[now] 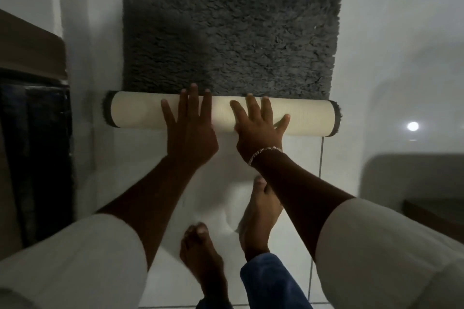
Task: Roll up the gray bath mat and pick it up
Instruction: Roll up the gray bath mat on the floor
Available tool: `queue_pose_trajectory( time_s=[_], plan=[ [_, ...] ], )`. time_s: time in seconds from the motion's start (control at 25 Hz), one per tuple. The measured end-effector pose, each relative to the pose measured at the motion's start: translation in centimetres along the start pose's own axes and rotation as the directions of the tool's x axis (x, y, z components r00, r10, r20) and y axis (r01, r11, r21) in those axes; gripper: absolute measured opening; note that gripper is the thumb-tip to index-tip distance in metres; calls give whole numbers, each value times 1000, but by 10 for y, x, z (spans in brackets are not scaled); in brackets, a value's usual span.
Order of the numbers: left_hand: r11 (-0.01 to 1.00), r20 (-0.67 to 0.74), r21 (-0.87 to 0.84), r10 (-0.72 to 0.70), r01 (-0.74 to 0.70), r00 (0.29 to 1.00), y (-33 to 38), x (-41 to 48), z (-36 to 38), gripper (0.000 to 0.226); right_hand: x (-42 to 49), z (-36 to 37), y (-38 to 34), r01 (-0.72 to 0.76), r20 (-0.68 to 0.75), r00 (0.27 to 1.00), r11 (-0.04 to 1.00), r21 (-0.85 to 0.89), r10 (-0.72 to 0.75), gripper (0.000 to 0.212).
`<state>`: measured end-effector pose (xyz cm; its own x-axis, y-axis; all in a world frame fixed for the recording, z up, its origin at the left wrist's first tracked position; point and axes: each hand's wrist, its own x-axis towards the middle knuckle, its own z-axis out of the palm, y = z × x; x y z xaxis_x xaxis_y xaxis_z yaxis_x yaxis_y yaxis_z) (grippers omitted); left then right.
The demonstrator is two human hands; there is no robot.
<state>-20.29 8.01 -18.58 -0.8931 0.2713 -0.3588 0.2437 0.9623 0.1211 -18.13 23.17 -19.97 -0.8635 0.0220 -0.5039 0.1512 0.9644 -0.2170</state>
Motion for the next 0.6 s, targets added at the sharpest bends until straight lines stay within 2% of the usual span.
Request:
queue_pose_trajectory(
  time_s=[0.04,0.12,0.2,0.28,0.4,0.44,0.52,0.6],
  plan=[
    [1000,-12,17,12,-11,1000,7,-8,-2,72,17,-10,4,6,36,999,1000,13,-7,66],
    [999,92,47,13,-17,996,14,-17,-2,77,40,-27,7,-4,99,995,1000,29,1,64],
    [999,171,43,15,-23,985,9,6,-6,86,47,-40,5,32,49,998,999,-12,-31,62],
    [1000,185,18,9,-12,983,3,41,-7,90,42,-43,7,58,-66,996,995,-80,-64,64],
    [1000,221,-14,9,-6,975,-3,99,-10,87,38,-38,16,2,-97,995,996,-92,-11,70],
    [999,181,-16,36,-34,983,-6,109,-12,83,48,-40,18,-5,-82,997,997,-81,-2,70],
    [994,1,13,109,-109,994,-12,110,-16,72,85,-49,22,-2,-16,1000,998,-64,1,65],
    [992,-105,57,117,-111,988,-13,95,-14,66,124,-64,31,-5,40,999,999,-41,7,61]
  ],
)
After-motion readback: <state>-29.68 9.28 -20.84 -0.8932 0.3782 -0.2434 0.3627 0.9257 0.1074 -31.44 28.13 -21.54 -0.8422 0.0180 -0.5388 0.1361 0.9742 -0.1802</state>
